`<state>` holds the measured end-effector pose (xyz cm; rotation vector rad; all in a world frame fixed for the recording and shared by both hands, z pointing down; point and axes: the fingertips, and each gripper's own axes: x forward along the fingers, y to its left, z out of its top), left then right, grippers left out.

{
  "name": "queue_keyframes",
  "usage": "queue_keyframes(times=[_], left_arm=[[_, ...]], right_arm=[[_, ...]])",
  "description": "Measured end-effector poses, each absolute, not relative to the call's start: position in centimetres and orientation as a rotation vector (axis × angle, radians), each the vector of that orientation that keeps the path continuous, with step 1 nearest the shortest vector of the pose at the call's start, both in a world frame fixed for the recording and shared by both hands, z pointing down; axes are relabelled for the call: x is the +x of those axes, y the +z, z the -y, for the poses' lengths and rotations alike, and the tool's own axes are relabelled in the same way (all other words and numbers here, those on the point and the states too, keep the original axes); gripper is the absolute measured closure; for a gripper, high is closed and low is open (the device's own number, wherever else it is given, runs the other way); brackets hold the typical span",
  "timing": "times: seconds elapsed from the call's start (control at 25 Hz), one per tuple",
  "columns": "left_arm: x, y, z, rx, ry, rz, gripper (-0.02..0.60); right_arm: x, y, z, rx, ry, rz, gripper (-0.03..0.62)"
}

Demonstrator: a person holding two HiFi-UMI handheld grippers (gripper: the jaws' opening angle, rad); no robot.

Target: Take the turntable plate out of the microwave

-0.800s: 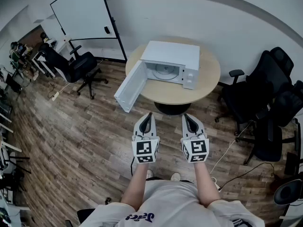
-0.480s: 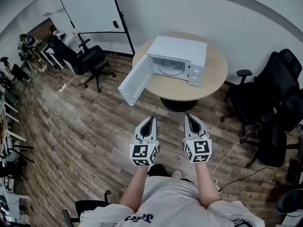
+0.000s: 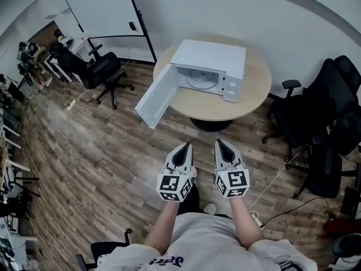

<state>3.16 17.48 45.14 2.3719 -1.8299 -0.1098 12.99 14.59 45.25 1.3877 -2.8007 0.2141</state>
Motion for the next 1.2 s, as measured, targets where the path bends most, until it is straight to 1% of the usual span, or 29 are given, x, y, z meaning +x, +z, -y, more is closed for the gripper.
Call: queue_keyframes(times=[0.24,0.68,1.2], left_arm=[[2.2,44.4,-12.7,2.4,-0.148,1.81,0.568],[-2.8,43.6,-0.4,2.395,-0.142,1.775,0.568],[-7.7,44.0,10.6,2.429,-0.134,1.688,0.568]], right_arm=[[11.1,44.6,-10.3,1.385,0.176,2.802,0.58],[5.8,43.3,0.7,1.398,0.135,2.769,0.58],[-0.2,43.1,11.0,1.445,0.107,2.73,0.58]])
